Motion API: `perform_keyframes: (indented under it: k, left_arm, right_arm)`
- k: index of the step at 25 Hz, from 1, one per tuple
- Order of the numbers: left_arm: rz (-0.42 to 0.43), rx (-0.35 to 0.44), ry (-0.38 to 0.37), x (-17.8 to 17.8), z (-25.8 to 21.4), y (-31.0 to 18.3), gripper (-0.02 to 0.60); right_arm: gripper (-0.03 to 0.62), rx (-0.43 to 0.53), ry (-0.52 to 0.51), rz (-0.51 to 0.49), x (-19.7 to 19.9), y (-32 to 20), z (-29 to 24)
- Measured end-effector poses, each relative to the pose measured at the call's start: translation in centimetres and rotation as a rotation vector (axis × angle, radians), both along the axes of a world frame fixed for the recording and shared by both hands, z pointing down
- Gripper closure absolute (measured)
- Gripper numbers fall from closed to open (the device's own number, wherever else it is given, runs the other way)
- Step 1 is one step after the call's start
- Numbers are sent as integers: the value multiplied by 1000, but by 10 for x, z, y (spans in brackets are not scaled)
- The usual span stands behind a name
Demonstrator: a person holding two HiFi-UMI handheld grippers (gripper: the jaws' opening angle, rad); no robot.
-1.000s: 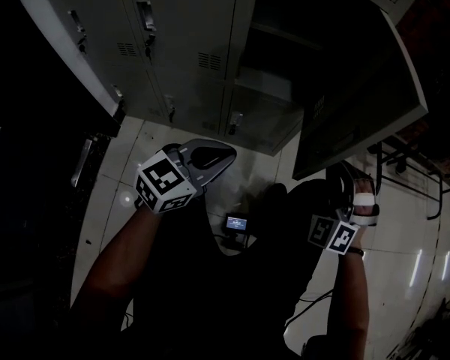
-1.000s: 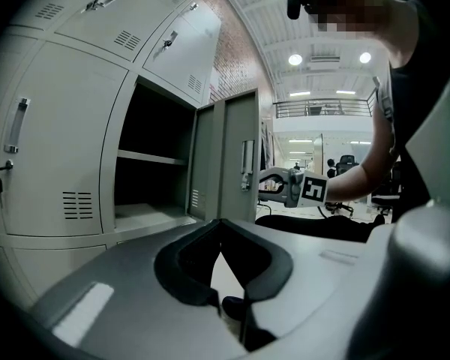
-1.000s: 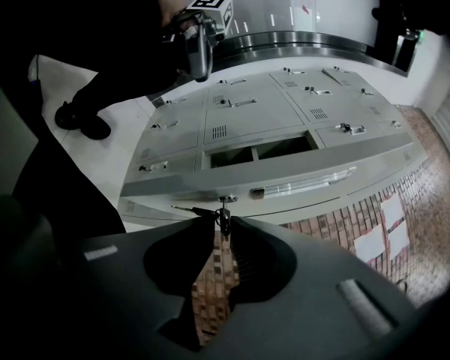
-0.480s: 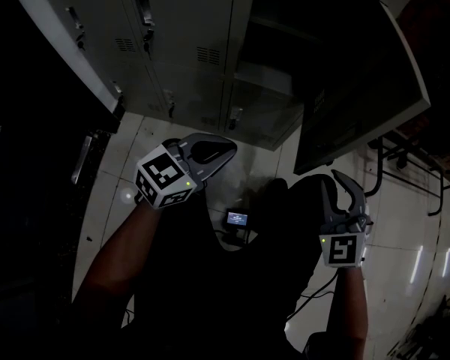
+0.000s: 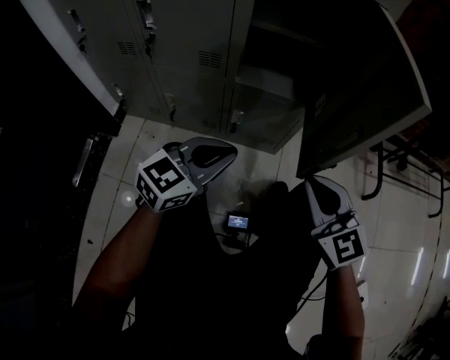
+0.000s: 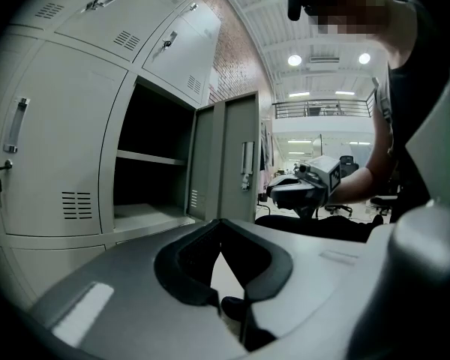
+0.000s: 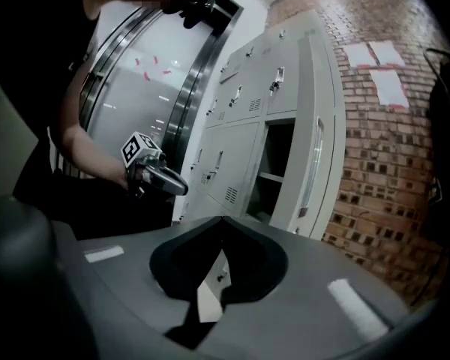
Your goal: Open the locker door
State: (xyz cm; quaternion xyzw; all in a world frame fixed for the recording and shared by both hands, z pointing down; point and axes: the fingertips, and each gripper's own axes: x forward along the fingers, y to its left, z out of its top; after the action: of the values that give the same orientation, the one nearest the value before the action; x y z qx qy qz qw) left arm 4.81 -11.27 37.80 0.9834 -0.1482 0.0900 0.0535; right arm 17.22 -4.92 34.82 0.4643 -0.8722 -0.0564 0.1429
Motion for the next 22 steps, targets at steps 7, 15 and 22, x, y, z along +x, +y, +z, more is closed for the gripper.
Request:
perform_keyframes:
  k: [7,15,22]
  left_arm:
    - [1,-1,2,-2,1,1,569]
    - [8,-5,-4,-3,1,2,569]
    - [6,-4,-7,-2,1,1,569]
  right_arm:
    - [593,-76,-152,-66,-3,1,5]
    - [593,-99,-210,-60,3,-1,6]
    - [594,-102,-209,-59,3,-3,7]
